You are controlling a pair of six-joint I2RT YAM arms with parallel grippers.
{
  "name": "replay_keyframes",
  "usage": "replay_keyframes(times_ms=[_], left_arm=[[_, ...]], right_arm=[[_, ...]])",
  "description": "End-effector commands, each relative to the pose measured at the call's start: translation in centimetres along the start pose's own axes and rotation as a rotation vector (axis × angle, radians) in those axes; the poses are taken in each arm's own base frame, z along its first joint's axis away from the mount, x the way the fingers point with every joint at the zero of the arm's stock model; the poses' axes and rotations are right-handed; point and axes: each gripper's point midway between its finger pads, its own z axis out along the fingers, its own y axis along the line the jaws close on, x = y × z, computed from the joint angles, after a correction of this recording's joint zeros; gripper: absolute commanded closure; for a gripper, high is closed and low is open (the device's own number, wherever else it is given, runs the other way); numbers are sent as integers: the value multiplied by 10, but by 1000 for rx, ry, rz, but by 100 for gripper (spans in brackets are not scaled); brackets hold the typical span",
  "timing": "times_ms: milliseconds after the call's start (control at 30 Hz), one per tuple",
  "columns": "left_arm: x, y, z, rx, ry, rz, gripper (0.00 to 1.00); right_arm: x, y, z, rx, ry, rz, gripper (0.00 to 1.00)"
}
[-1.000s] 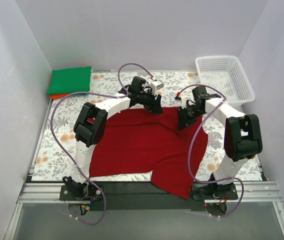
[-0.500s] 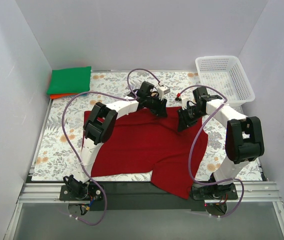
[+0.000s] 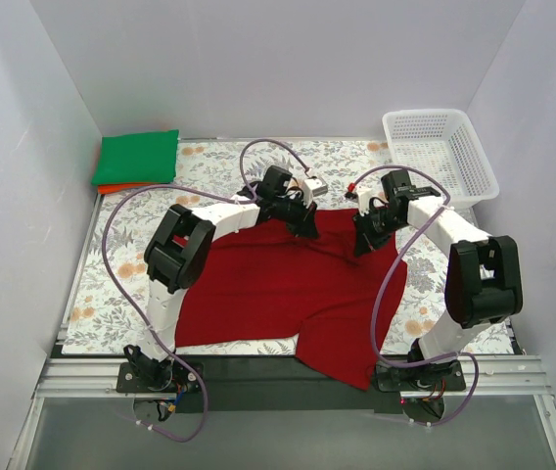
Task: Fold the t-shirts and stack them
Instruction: Fold the tshirt
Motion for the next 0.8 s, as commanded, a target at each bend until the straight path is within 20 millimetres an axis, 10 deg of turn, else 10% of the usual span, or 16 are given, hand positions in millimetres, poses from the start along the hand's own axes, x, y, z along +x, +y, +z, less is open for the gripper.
replay_keyframes(times_ms=[0,333,533,767], left_arm=[[-33,-32,-30,53,-83,202,100],[16,-64,-46,203,-18,333,96],[46,-75,-59,240,50,430,79],[57,-92,-93,250,60,489,74]], right_arm=[[10,3,-11,13,11,-67,99],[29,1,-10,0,80,-144,99],[44,16,-14,-79,116,-213,68],[27,27,-32,-122,88,-313,65]])
